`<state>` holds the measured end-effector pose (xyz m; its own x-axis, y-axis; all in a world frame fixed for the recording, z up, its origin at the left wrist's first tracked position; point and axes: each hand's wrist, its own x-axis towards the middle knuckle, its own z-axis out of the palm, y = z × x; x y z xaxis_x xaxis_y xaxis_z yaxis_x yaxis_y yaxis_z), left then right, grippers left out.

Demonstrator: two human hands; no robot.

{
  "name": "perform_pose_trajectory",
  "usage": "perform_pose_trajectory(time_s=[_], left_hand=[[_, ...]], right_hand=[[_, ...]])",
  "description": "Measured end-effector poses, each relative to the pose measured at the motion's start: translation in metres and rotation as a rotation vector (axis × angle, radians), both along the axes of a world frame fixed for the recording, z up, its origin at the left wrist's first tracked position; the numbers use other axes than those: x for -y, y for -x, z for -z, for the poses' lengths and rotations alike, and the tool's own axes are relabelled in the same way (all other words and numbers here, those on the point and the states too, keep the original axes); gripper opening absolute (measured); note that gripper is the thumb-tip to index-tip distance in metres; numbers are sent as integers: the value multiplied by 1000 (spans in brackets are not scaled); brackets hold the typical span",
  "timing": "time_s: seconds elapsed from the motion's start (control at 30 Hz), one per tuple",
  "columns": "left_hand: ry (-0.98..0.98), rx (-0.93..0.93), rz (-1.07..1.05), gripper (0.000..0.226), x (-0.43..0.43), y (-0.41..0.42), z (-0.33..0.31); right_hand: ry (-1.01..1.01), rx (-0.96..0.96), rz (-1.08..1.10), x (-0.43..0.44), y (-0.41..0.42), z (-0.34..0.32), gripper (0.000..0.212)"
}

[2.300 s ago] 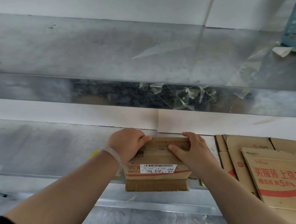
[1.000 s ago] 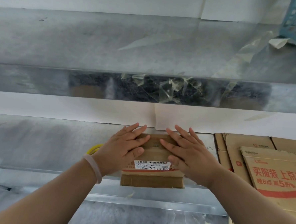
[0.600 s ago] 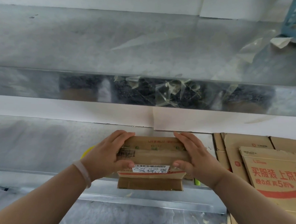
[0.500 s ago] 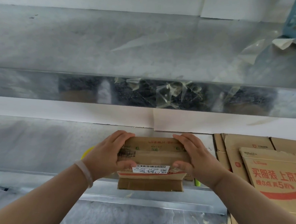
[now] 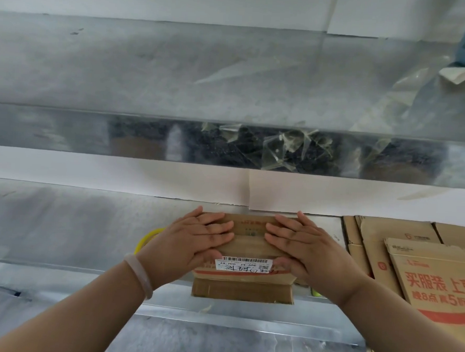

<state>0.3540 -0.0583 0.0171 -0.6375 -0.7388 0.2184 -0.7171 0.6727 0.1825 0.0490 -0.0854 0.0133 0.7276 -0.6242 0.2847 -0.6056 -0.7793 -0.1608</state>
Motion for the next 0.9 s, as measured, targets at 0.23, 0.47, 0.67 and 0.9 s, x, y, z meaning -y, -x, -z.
perform_pose_trajectory(time_s=[0.23, 0.47, 0.67, 0.9], left_hand=[[-271, -663, -599, 60, -26, 16, -6], [-468, -720, -712, 14, -47, 29, -29], [-131, -821, -539, 45, -74, 19, -47], [-464, -1333, -630, 37, -74, 36, -27]], right_hand=[[-347, 307, 415, -29, -1, -12, 64], [-833, 629, 849, -46, -17, -40, 41], [-808, 1128, 820, -77, -13, -78, 32], [-963, 1172, 816, -62, -9, -43, 46]])
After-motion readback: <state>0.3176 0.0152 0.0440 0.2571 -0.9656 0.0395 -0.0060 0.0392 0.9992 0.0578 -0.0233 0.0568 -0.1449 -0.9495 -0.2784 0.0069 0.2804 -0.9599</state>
